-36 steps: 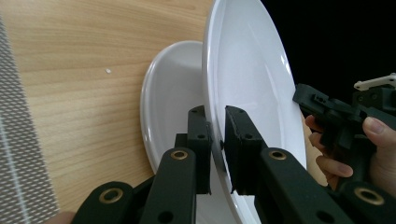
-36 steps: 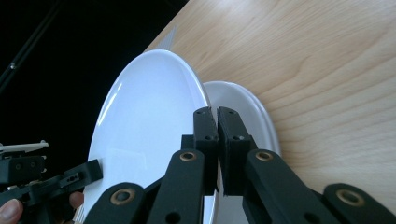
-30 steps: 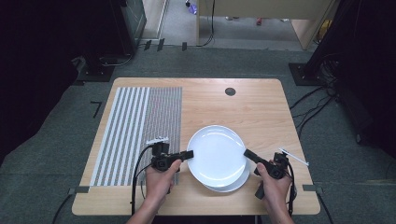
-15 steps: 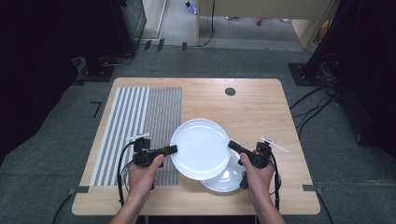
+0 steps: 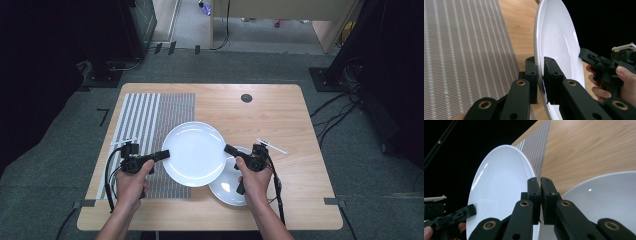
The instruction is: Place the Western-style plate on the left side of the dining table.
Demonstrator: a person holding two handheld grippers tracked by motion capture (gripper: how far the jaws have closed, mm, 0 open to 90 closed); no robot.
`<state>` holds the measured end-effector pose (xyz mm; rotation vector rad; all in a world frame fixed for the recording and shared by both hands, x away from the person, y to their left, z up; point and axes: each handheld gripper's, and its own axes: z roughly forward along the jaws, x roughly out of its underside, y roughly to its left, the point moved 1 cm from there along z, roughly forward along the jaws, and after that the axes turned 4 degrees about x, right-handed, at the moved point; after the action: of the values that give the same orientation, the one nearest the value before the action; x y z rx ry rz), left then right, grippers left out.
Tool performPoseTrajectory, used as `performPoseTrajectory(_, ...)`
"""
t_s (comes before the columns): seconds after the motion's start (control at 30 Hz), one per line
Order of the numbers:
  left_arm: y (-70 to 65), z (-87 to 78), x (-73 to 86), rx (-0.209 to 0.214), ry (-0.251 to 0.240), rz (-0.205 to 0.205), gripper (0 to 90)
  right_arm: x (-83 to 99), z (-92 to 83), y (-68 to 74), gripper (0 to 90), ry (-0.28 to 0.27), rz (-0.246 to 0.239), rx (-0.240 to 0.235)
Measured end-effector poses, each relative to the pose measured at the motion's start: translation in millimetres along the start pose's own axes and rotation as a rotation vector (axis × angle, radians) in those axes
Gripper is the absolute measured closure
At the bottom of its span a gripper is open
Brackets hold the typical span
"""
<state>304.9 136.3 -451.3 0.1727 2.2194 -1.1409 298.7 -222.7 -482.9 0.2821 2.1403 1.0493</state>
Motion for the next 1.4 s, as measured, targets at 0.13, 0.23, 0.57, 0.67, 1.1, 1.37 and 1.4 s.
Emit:
performPoseTrajectory(0.13,6.6,-8.7,-3.6,-0.004,-0.007,-0.008,83.2,0.6,7.7,6.7,88.1,0.003,-0.007,-0.005)
performPoseTrajectory(0.23,13.5,-16.0,-6.5,-0.007,-0.016,-0.018,83.2,1.9,18.5,15.6,88.2,0.007,-0.013,-0.009)
performPoseTrajectory(0.57,29.2,-35.2,-14.4,-0.017,-0.037,-0.03,83.1,5.0,38.2,35.4,88.2,0.017,-0.024,-0.019)
performPoseTrajectory(0.67,32.8,-40.4,-15.8,-0.024,-0.041,-0.031,83.0,6.8,42.6,40.7,88.2,0.016,-0.037,-0.02)
performPoseTrajectory(1.1,53.5,-61.3,-19.0,-0.064,-0.056,-0.049,82.9,17.7,71.0,56.6,88.1,0.046,-0.056,-0.021)
performPoseTrajectory(1.37,73.2,-66.5,-22.5,-0.085,-0.061,-0.083,82.3,21.7,91.5,64.7,88.1,0.062,-0.074,-0.009)
performPoseTrajectory(1.4,77.2,-66.6,-23.4,-0.086,-0.064,-0.098,82.3,21.5,94.4,65.7,88.1,0.06,-0.076,-0.007)
